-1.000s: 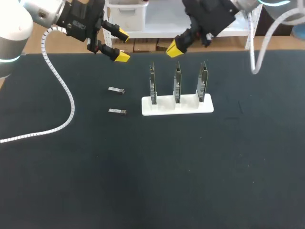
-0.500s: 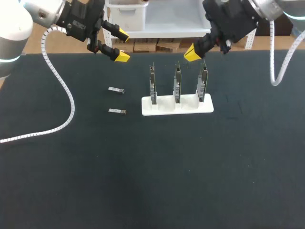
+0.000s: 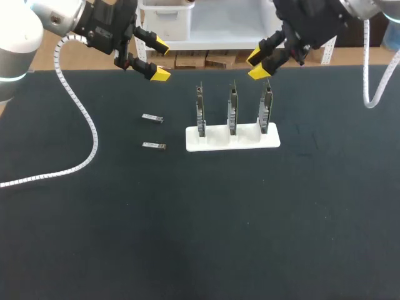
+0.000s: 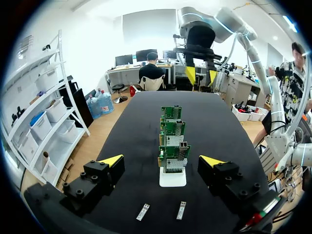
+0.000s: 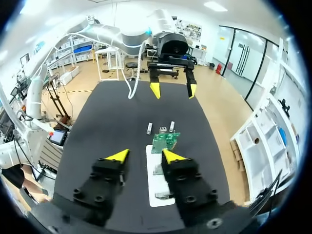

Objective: Pick up the optical module with the left hand, and insert it into the network port with the right hand.

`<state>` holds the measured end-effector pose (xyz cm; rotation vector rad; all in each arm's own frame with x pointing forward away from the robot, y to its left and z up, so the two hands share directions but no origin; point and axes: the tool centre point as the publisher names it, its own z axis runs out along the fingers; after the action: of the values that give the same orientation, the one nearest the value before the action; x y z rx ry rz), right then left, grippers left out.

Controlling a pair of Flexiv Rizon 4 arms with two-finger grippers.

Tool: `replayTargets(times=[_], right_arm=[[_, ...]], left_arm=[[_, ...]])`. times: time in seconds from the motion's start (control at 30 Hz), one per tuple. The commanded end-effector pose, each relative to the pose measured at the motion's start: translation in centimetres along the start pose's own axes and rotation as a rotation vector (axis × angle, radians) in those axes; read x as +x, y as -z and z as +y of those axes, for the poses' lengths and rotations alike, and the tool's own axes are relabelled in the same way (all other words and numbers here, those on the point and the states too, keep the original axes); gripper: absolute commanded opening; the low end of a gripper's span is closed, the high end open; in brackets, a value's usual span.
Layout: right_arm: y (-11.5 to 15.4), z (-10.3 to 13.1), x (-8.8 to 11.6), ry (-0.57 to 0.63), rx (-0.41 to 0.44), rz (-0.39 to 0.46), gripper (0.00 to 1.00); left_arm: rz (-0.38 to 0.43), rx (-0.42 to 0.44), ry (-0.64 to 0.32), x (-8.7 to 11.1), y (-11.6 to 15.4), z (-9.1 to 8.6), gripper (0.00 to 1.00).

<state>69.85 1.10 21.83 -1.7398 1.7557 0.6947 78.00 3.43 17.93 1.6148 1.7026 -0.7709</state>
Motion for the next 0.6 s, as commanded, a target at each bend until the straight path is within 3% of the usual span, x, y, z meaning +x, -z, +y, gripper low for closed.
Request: replayTargets(times=[0.03,0.37,0.6], right_arm=[[0.3,0.0,0.3,-0.006,-0.025,-0.009,1.0],[1.3,0.8,1.8,-0.021,-0.044,-0.034,1.0],[2.0,0.7,2.5,-0.033,-0.11,-0.044,1.0]], left_arm=[[0.007,0.003,0.003,-0.1,0.0,0.1,1.0],[0.007,0.003,0.003,-0.1,0.0,0.1,1.0],[0.007,0.003,0.003,-0.1,0.0,0.1,1.0]])
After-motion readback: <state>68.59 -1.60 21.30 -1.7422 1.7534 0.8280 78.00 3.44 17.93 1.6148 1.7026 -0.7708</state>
